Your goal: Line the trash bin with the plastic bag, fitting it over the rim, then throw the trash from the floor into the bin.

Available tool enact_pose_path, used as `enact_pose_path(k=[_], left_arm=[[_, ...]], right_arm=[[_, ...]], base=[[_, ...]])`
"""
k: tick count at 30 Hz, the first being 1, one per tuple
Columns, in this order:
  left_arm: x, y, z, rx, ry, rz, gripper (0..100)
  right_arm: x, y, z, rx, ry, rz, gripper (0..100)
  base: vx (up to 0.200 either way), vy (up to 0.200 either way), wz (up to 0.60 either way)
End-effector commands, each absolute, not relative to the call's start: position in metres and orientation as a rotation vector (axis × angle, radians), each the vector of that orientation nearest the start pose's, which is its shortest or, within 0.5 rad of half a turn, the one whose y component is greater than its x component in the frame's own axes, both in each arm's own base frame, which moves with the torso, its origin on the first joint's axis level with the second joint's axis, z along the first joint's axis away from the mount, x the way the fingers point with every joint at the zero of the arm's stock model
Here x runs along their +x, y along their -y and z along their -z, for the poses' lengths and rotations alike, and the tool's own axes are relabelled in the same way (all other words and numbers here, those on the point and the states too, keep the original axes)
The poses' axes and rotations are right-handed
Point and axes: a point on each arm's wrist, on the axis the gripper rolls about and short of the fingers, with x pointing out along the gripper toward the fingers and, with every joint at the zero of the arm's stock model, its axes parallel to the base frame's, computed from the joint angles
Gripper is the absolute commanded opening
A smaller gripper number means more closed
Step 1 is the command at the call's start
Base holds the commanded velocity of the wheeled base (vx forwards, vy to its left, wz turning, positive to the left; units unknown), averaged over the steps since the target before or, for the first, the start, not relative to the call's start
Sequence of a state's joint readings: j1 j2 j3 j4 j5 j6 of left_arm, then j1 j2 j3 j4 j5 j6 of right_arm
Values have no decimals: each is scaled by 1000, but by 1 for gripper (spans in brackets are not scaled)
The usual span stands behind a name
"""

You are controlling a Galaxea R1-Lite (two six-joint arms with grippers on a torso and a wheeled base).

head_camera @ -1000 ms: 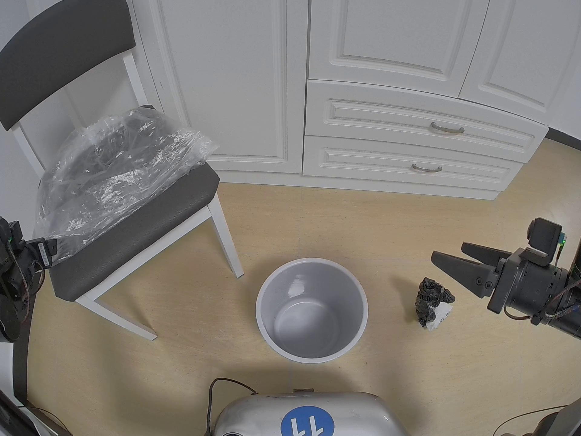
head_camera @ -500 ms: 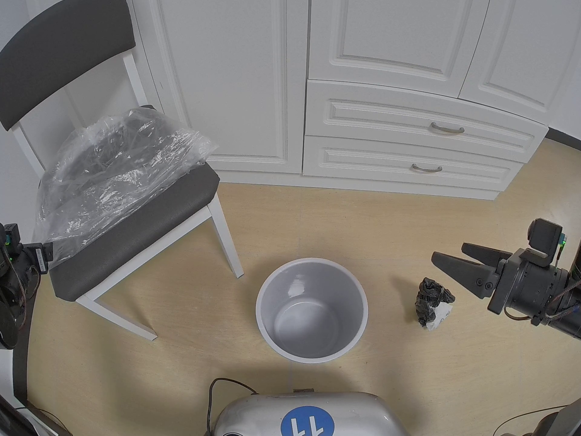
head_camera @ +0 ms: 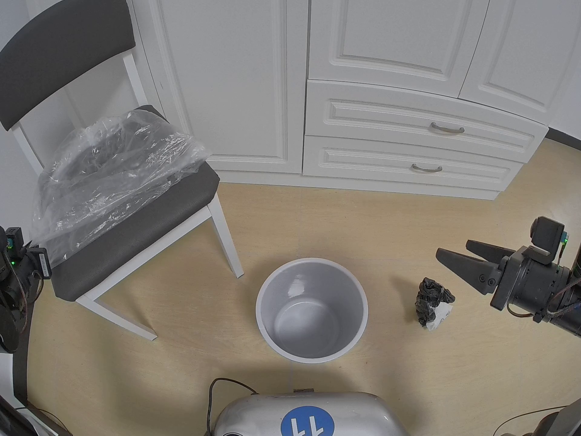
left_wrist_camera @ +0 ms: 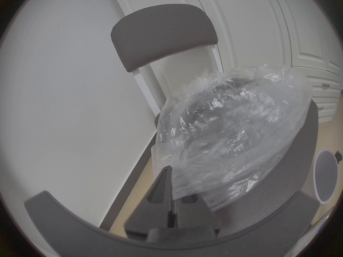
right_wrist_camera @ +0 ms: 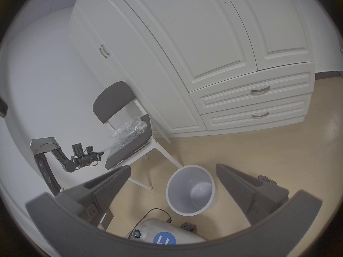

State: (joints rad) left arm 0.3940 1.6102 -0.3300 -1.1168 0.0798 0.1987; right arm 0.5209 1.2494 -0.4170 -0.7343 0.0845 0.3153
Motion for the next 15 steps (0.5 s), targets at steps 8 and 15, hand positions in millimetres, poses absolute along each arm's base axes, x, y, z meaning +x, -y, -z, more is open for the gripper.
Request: enact_pose_path(k=[8,15], left_arm=[[213,-72,-160,126,-85,-299,0],[207,-71,-159,47,-77,-298,0]], right_arm=[[160,-82,-197,232,-161,-523,100],[159,-81,-197,229,-167,-530,100]], base=[[0,0,0],[0,0,0]])
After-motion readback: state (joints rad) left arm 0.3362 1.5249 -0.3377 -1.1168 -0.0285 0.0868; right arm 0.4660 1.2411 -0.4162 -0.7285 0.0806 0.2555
